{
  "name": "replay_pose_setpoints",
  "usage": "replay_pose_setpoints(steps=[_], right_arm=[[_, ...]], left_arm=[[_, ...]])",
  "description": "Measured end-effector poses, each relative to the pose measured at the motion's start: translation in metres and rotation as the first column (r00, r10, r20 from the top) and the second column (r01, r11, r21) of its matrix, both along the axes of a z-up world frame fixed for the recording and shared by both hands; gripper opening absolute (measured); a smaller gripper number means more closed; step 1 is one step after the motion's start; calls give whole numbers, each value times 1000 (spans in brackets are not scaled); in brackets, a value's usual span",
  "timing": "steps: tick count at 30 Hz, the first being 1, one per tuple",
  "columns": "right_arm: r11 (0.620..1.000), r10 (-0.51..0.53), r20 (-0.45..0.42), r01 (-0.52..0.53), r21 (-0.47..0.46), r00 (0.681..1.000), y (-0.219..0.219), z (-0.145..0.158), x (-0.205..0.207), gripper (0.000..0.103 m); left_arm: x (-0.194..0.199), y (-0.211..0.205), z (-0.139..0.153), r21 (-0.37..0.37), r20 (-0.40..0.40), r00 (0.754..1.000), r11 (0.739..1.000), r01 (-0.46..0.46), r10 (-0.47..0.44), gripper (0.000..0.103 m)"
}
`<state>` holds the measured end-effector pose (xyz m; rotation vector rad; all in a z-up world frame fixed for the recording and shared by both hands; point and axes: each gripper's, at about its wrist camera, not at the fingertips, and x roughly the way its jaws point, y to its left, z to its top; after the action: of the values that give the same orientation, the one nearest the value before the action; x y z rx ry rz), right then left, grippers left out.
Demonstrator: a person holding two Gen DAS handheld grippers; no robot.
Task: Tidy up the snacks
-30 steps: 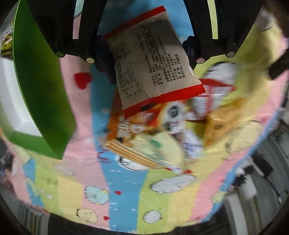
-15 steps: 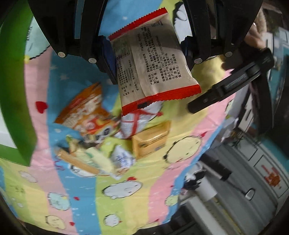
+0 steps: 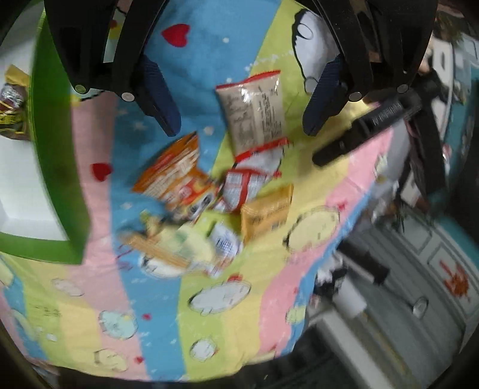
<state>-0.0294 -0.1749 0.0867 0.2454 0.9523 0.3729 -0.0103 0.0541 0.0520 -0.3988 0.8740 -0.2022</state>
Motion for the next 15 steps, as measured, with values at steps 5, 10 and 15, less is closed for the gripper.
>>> replay_pose_setpoints(steps=[5,10,15], right_arm=[[986,-95,-9,95,138,995,-28,1,5,84],[964,-103,-50,112,240,993,-32,-11,14,84],[965,-53,-80,71,253,995,-16,-26,22,81]], left_arm=[[-3,-20,-1,-9,-5,996,996,91,-91,101],[-6,-35,-3,-4,-28,987,987,161,-161,99],[-7,-48,-12,-9,-83,973,977,213,-213,93]])
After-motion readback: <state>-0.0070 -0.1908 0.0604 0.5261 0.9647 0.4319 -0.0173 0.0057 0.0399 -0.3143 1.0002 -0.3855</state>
